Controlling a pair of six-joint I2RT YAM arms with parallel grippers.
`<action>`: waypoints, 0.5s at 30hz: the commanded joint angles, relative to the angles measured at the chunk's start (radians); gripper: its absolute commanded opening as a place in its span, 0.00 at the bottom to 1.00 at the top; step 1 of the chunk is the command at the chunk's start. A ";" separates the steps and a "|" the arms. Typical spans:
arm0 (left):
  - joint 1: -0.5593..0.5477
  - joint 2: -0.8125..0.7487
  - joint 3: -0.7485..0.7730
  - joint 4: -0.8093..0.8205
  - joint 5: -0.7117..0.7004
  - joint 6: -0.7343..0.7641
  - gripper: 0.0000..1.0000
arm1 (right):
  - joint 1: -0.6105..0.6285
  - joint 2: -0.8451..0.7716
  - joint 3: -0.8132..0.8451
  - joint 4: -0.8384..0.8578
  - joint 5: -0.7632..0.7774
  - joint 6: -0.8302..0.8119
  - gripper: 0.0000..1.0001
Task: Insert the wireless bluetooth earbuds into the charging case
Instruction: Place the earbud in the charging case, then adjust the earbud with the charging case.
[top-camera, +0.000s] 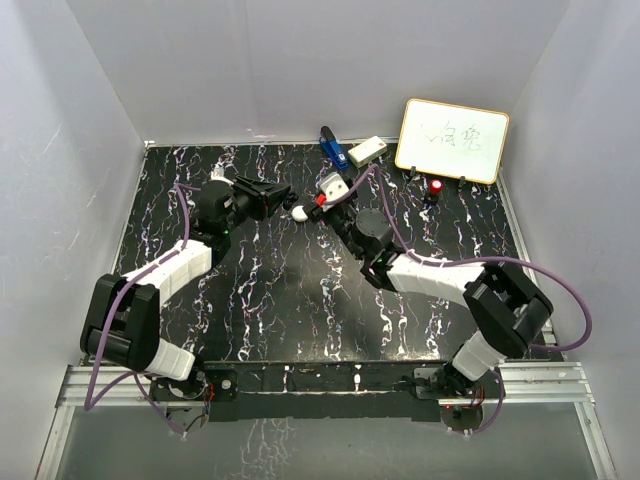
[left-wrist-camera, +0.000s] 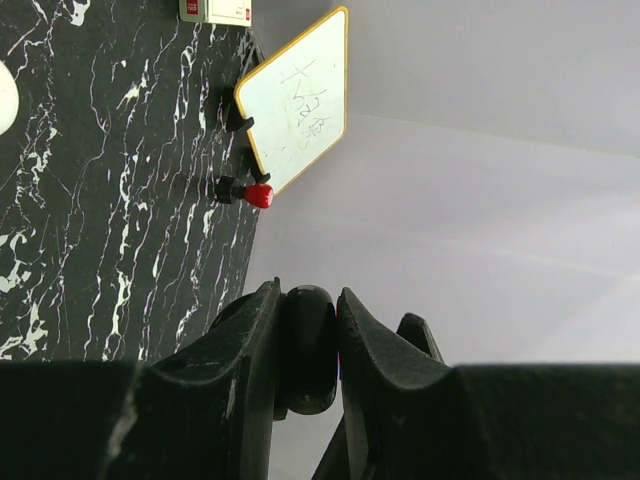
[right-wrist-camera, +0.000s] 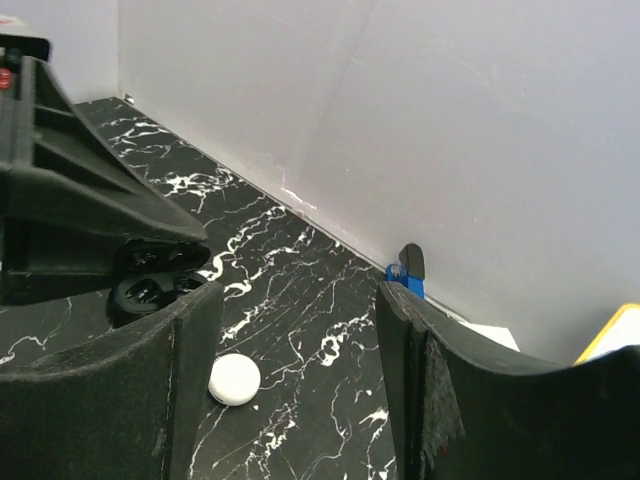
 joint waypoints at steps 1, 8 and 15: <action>-0.006 -0.042 0.044 0.008 0.007 -0.002 0.00 | 0.005 0.039 0.090 -0.071 0.122 0.114 0.60; -0.012 -0.051 0.047 0.001 0.002 0.000 0.00 | 0.004 0.085 0.123 -0.102 0.161 0.124 0.62; -0.017 -0.049 0.045 0.002 0.002 0.000 0.00 | 0.005 0.101 0.126 -0.086 0.130 0.139 0.63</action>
